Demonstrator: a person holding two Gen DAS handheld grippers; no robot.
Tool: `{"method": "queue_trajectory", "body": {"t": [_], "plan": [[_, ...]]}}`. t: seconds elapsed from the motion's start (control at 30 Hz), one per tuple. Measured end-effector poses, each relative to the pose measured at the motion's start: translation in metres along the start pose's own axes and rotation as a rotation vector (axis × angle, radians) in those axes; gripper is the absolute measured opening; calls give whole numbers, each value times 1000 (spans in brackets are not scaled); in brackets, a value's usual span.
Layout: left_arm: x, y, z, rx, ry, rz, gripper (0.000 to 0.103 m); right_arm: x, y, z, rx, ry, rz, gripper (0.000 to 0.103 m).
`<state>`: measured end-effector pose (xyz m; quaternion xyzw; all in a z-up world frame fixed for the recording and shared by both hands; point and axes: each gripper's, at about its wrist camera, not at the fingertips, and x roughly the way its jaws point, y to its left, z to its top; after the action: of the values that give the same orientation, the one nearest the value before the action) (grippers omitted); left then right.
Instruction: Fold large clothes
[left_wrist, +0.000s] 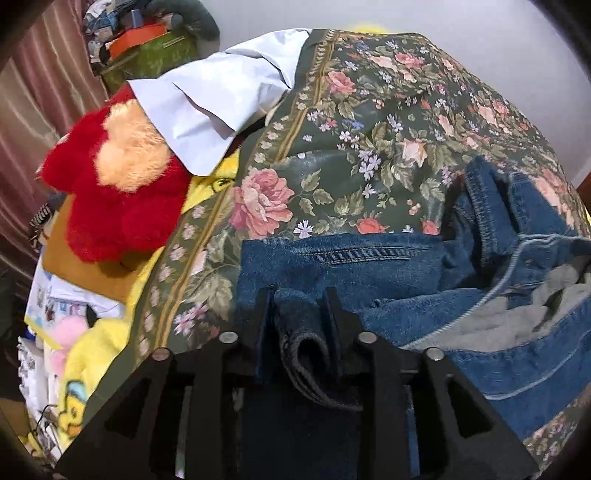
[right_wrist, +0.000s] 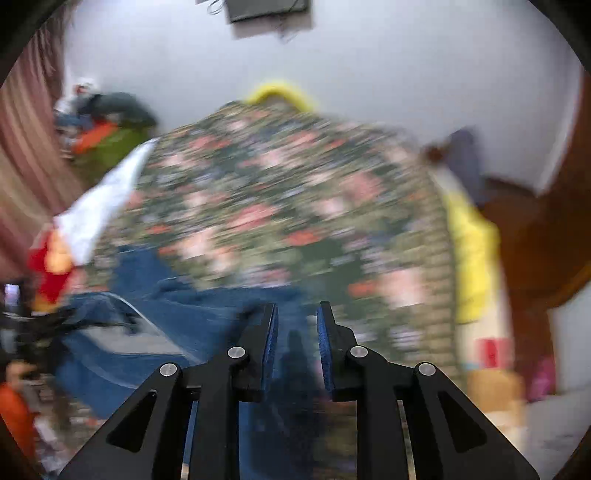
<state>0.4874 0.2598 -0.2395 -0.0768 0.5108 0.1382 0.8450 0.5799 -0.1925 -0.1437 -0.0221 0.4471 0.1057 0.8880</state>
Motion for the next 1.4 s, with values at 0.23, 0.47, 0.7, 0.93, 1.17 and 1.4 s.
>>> {"method": "queue_trajectory", "body": {"t": [0.23, 0.47, 0.7, 0.93, 1.17, 1.4], "plan": [[-91, 1, -6, 63, -160, 65, 69, -50, -12, -23, -59, 18, 73, 17], [-134, -32, -44, 255, -208, 28, 81, -67, 31, -59, -154, 14, 153, 17], [-95, -82, -86, 343, -114, -76, 84, -40, 80, -95, -242, 85, 203, 17], [-22, -121, -95, 373, -12, -64, 84, 19, 115, -118, -315, 202, 220, 17], [5, -118, -48, 329, -71, 8, 82, 57, 142, -106, -413, 140, 162, 17], [-14, -106, 33, 246, -183, 16, 76, 79, 155, -36, -427, 62, 135, 17]]}}
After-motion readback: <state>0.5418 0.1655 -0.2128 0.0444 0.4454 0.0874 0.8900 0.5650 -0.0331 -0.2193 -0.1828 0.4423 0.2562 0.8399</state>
